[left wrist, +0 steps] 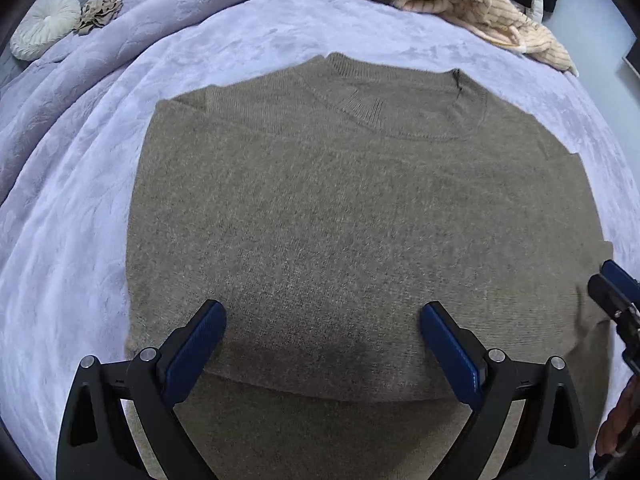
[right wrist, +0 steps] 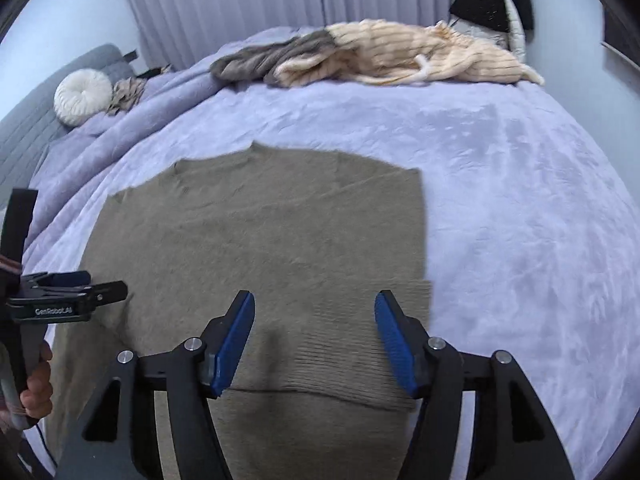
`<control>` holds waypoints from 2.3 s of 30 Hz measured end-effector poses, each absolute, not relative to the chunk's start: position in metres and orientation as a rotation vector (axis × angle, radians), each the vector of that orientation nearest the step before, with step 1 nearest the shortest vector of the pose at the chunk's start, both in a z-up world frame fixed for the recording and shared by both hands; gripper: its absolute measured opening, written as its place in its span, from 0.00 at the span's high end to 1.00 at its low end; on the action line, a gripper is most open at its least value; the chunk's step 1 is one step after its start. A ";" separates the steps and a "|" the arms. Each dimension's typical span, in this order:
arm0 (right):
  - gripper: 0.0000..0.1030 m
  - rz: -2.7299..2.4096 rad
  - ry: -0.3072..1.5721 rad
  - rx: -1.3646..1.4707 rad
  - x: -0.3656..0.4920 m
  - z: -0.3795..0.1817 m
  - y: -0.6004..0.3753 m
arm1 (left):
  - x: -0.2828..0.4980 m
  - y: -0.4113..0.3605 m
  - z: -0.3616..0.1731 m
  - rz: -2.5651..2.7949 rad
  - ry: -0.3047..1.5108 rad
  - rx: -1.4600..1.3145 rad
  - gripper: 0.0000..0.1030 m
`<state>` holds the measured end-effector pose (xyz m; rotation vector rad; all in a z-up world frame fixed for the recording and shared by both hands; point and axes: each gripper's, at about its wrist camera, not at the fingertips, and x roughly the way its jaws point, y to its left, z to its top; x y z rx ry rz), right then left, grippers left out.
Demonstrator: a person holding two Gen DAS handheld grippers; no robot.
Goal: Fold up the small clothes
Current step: 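Lay the sleeve cuff flat and open the right tool, then move both open tools over the sweater to its ribbed hem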
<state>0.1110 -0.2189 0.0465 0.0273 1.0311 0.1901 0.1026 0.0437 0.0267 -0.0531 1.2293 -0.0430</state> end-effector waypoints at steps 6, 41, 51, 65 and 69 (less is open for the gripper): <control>0.35 0.142 1.066 -0.034 0.108 0.047 -0.201 | 0.086 0.036 0.042 -0.049 1.198 -0.027 0.04; 0.21 0.490 1.078 -0.277 -0.079 0.039 -0.125 | -0.119 0.015 0.042 -0.247 1.176 0.203 0.02; 0.18 0.494 0.994 -0.359 -0.146 0.020 -0.173 | -0.176 0.050 0.030 -0.224 1.178 0.152 0.01; 0.15 0.336 0.985 -0.319 -0.177 0.051 -0.213 | -0.222 0.102 0.025 -0.212 1.260 -0.214 0.01; 0.15 0.301 1.035 -0.167 -0.167 0.047 -0.241 | -0.218 0.095 0.010 -0.224 1.278 -0.228 0.01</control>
